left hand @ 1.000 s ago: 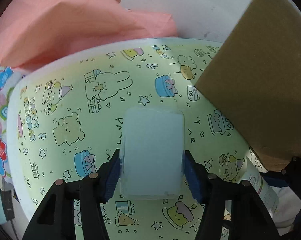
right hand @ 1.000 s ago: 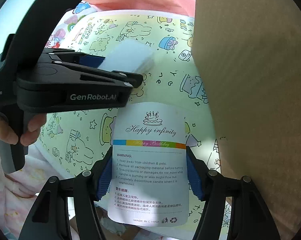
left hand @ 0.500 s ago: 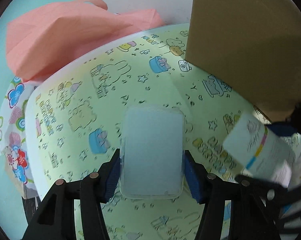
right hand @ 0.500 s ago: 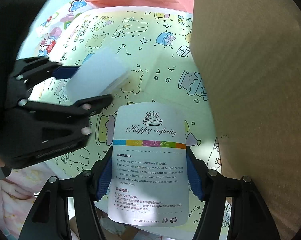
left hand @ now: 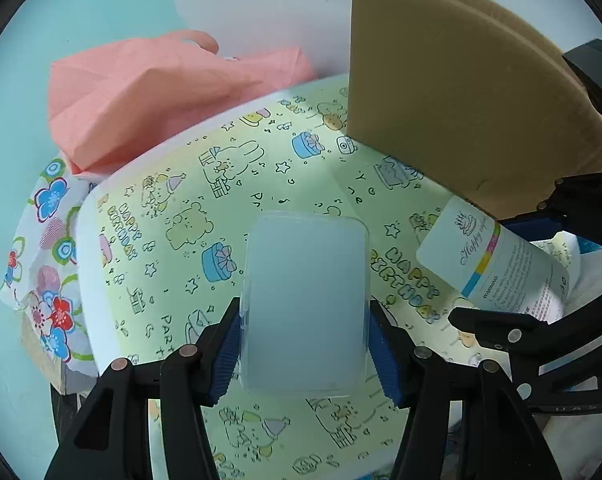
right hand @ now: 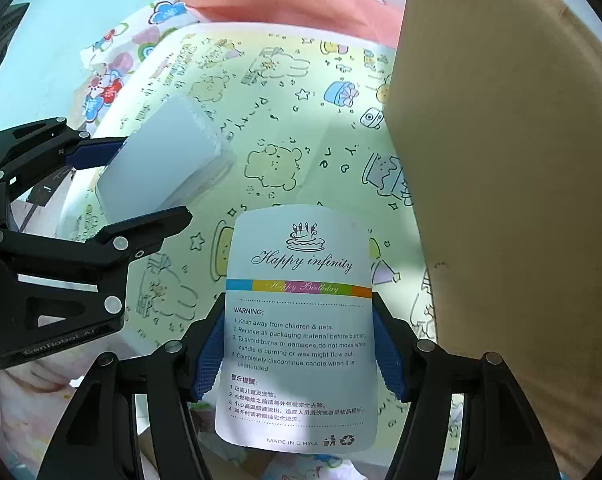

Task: Organize objects
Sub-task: 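Carry the case with the left tool while the right tool carries the card to the box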

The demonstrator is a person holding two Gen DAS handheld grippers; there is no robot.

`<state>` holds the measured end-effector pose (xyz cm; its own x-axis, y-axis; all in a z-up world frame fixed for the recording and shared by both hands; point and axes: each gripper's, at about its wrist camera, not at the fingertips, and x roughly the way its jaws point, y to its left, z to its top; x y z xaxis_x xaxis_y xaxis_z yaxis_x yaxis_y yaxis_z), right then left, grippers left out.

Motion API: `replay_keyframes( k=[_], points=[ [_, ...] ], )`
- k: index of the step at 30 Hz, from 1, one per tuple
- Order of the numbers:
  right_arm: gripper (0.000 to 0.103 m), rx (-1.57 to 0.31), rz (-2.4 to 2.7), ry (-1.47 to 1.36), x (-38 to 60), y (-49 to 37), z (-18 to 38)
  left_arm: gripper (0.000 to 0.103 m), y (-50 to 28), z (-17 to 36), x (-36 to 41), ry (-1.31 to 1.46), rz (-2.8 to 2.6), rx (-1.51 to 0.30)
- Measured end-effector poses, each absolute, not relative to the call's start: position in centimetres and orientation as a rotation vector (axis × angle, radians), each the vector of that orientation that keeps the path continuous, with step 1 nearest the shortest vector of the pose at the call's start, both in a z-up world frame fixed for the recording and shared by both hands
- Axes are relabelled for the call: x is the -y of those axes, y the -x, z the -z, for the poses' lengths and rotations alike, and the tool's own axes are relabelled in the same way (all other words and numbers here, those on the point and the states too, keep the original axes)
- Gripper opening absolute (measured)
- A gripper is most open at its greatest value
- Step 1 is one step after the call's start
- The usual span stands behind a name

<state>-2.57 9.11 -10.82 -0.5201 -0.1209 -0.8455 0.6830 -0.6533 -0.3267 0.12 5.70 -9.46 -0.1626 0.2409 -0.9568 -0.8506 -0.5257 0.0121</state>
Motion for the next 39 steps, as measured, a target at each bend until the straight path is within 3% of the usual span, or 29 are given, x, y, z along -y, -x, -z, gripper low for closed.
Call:
replay_keyframes(
  k=[20, 39],
  points=[
    [0.067, -0.923, 2.204, -1.079, -11.8, -3.4, 6.1, 0.06, -4.4, 2.8, -4.2, 1.264, -1.82, -0.782],
    [0.068, -0.946, 2.264, -0.988, -15.5, -3.7, -2.0, 0.06, -5.6, -3.9, -10.3, 1.135, -1.838, -0.756]
  ],
)
